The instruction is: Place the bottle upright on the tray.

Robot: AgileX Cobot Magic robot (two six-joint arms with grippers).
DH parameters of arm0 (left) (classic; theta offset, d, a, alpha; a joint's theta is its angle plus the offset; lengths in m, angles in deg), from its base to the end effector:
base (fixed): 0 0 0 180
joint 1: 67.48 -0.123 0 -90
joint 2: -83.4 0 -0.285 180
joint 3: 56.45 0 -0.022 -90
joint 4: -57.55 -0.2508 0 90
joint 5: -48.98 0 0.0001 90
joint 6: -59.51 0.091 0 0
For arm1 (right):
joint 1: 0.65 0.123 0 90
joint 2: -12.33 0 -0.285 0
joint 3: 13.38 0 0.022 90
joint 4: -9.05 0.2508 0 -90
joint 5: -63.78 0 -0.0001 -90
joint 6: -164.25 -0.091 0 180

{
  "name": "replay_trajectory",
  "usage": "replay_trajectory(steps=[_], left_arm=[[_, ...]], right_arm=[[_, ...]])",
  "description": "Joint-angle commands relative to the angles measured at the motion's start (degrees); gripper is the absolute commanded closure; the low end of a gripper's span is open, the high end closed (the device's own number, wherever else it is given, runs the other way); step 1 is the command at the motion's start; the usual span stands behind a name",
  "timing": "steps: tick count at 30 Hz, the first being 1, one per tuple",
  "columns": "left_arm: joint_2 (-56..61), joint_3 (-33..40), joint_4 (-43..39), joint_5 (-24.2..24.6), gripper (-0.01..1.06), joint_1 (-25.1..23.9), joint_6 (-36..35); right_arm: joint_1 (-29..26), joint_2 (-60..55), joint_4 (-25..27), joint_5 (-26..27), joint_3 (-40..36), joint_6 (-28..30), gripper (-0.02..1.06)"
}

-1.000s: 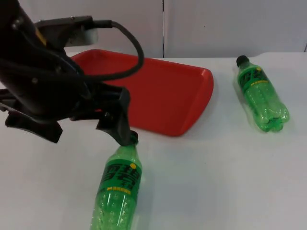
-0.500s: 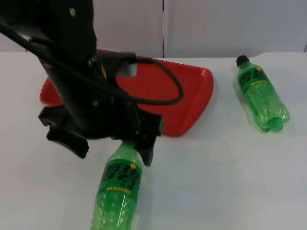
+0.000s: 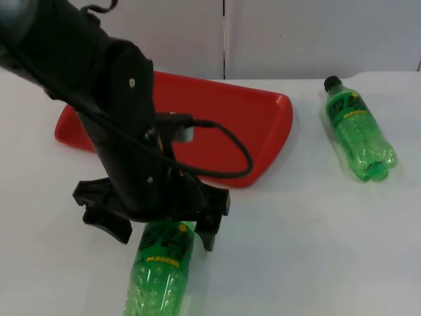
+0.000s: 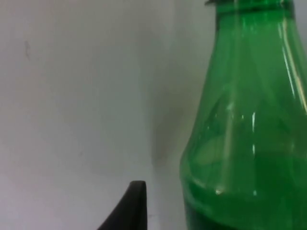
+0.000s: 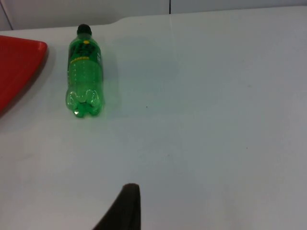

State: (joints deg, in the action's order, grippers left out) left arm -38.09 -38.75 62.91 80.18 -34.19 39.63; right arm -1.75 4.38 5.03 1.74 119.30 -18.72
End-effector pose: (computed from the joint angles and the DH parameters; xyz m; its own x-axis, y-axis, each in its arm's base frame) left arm 0.2857 -0.1929 0.1010 -0.9798 0.1484 -0.1339 0.1640 0.9799 -0.1133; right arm -0.0081 -0.0055 0.2817 -0.4563 0.0276 -0.8894 0.0828 0.9965 -0.0115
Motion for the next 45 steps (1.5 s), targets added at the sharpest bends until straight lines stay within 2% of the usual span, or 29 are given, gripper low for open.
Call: replay_trajectory(steps=[1,9,19,21,23,24,25,26,27,28,29,30,31,32,36,40,45], left_arm=[[-0.8,-0.5,0.9,-2.4,0.00,0.3,-0.6],[-4.7,-1.4,-0.1,-4.1,0.00,0.3,-1.0],[-5.2,-1.4,-1.4,-3.3,0.01,0.3,-1.5],[-5.2,-1.4,-1.5,-2.7,0.09,0.3,-1.5],[-5.2,-1.4,-0.9,-1.7,0.26,0.3,-1.5],[-5.2,-1.4,-0.9,-1.7,0.26,0.3,-1.5],[-5.2,-1.4,-0.7,-1.0,0.37,0.3,-1.5],[-5.2,-1.4,-0.6,-0.4,0.56,0.3,-1.5],[-5.2,-1.4,-0.7,-0.5,0.61,0.3,-1.5],[-5.2,-1.4,-0.7,-0.5,0.79,0.3,-1.5],[-5.2,-1.4,-0.9,-0.7,0.91,0.3,-1.5],[-5.2,-1.4,-0.9,-0.7,0.91,0.3,-1.5],[-5.2,-1.4,-0.9,-0.8,1.00,0.3,-1.5],[-5.2,-1.4,-0.9,-0.9,1.05,0.3,-1.5],[-5.2,-1.4,-1.1,-0.7,1.05,0.3,-1.3],[-3.1,-1.5,-1.8,-0.6,1.05,0.3,1.9],[2.5,-1.5,-2.5,-3.4,1.05,0.2,3.6]], right_arm=[[-0.3,0.2,0.2,0.3,-0.4,0.2,0.00],[-0.3,0.2,0.2,0.3,-0.4,0.2,0.00],[-0.3,0.2,0.2,0.3,-0.4,0.2,0.00],[-0.3,0.2,0.2,0.3,-0.4,0.2,0.00],[-0.3,0.2,0.2,0.3,-0.4,0.2,0.00],[-0.3,0.2,0.2,0.3,-0.4,0.2,0.00],[-0.3,0.2,0.2,0.3,-0.4,0.2,0.00],[-0.3,0.2,0.2,0.3,-0.4,0.2,0.00],[-0.3,0.2,0.2,0.3,-0.4,0.2,0.00],[-0.3,0.2,0.2,0.3,-0.4,0.2,0.00],[-0.3,0.2,0.2,0.3,-0.4,0.2,0.00],[-0.3,0.2,0.2,0.3,-0.4,0.2,0.00],[-0.3,0.2,0.2,0.3,-0.4,0.2,0.00],[-0.3,0.2,0.2,0.3,-0.4,0.2,0.00],[-0.3,0.2,0.2,0.3,-0.4,0.2,0.00],[-0.3,0.2,0.2,0.3,-0.4,0.2,0.00],[-0.3,0.2,0.2,0.3,-0.4,0.2,0.00]])
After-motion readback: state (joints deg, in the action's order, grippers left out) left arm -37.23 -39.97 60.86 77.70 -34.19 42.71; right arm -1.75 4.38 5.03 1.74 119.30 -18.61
